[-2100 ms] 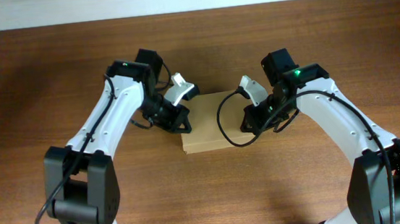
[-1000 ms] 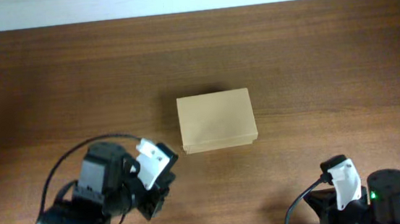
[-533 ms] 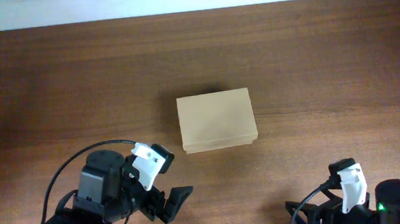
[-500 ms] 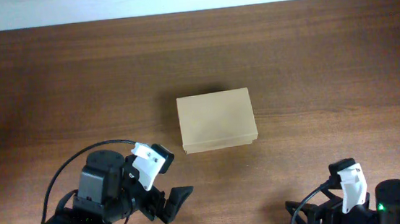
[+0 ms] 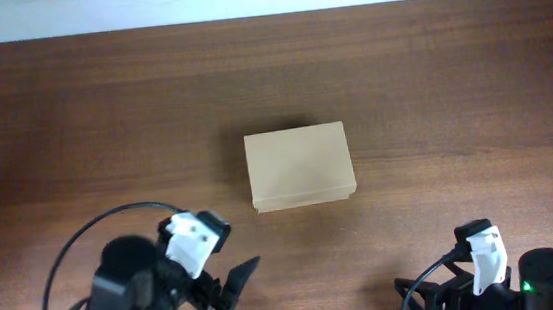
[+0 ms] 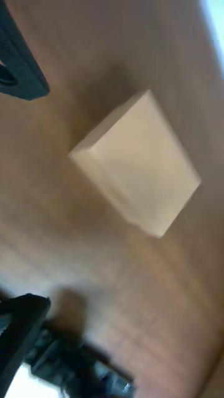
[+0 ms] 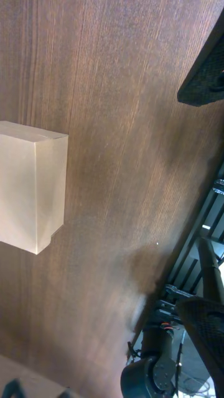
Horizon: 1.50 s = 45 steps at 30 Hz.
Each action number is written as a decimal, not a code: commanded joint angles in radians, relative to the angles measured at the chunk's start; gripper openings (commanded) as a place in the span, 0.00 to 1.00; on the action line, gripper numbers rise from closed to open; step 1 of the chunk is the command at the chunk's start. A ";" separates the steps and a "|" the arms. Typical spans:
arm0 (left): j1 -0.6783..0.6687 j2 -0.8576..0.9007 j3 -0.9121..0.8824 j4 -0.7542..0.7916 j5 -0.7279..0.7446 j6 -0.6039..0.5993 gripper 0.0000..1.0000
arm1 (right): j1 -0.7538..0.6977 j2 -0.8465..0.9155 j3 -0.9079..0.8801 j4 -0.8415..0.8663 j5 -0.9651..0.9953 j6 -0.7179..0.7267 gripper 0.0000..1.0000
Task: Pack container
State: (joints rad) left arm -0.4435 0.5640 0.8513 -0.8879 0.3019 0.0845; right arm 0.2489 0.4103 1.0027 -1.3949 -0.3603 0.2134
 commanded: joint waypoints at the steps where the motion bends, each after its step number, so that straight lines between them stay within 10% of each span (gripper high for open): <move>1: 0.025 -0.083 -0.047 0.036 -0.117 -0.009 0.99 | 0.006 -0.004 -0.002 0.003 -0.008 0.009 0.99; 15: 0.218 -0.516 -0.581 0.298 -0.104 -0.074 0.99 | 0.006 -0.004 -0.002 0.003 -0.008 0.009 0.99; 45: 0.230 -0.559 -0.684 0.279 -0.126 -0.081 0.99 | 0.006 -0.004 -0.002 0.003 -0.008 0.009 0.99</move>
State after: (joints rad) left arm -0.2192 0.0166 0.1738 -0.6060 0.1890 0.0135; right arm 0.2489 0.4091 1.0023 -1.3941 -0.3603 0.2134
